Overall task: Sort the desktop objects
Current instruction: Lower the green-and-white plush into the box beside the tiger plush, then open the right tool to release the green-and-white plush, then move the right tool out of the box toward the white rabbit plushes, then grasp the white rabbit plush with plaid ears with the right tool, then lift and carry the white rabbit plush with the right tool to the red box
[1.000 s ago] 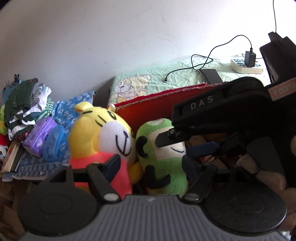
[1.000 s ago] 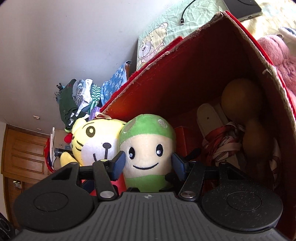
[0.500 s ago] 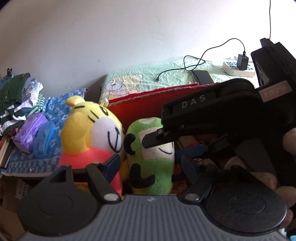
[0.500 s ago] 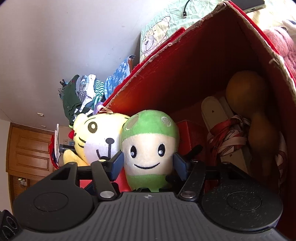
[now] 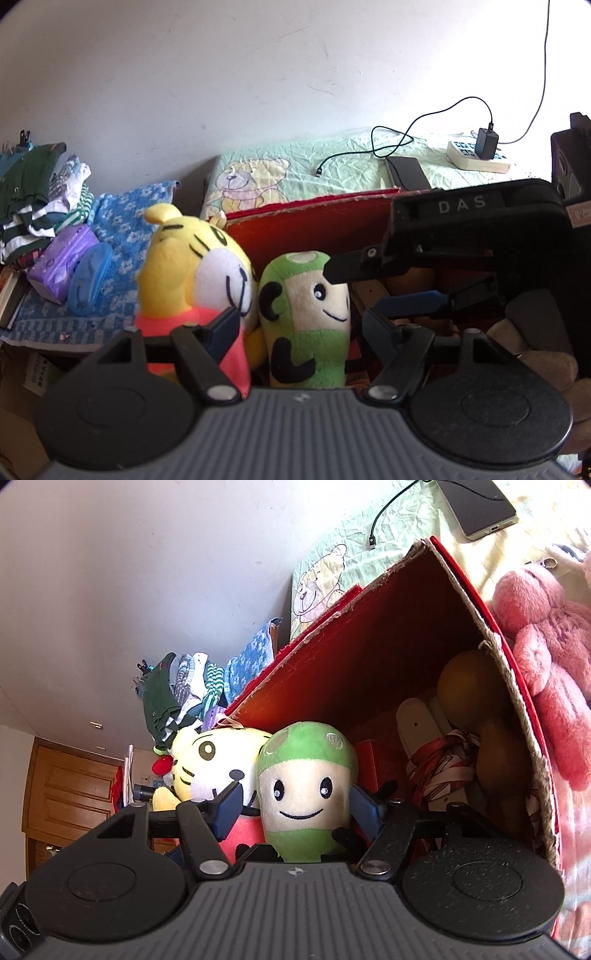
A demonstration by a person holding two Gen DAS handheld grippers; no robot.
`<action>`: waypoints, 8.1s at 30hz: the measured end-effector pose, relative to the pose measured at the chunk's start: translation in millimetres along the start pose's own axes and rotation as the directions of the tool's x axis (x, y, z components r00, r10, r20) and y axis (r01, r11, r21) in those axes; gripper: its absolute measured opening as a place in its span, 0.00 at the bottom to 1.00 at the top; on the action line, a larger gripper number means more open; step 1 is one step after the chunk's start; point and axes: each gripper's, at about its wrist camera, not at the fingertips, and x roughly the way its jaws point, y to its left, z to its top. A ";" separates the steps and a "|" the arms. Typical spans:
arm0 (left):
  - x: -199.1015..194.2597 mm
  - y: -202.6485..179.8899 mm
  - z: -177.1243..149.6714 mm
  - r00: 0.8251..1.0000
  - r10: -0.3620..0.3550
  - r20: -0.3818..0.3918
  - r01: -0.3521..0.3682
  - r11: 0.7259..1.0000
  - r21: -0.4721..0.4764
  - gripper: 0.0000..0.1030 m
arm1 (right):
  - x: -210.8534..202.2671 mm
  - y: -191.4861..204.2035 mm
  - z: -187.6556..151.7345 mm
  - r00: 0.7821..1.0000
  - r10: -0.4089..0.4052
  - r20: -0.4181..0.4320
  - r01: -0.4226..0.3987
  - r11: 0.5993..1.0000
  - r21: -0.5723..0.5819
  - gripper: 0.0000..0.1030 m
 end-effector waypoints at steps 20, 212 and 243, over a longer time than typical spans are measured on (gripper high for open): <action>17.9 -9.2 1.5 0.987 0.134 -0.085 -0.133 0.991 0.016 0.77 | -30.0 2.3 -24.6 0.992 -0.003 0.124 0.018 0.992 -0.124 0.63; 110.0 -359.4 28.0 0.924 -0.336 -0.183 0.356 0.930 0.091 0.75 | -236.9 -217.0 66.3 0.983 -0.104 0.149 0.112 0.993 -0.048 0.45; -55.5 -170.2 14.1 0.956 -0.200 0.214 0.175 0.976 0.131 0.74 | -168.9 -24.2 0.4 0.966 0.154 0.206 -0.078 0.937 -0.340 0.45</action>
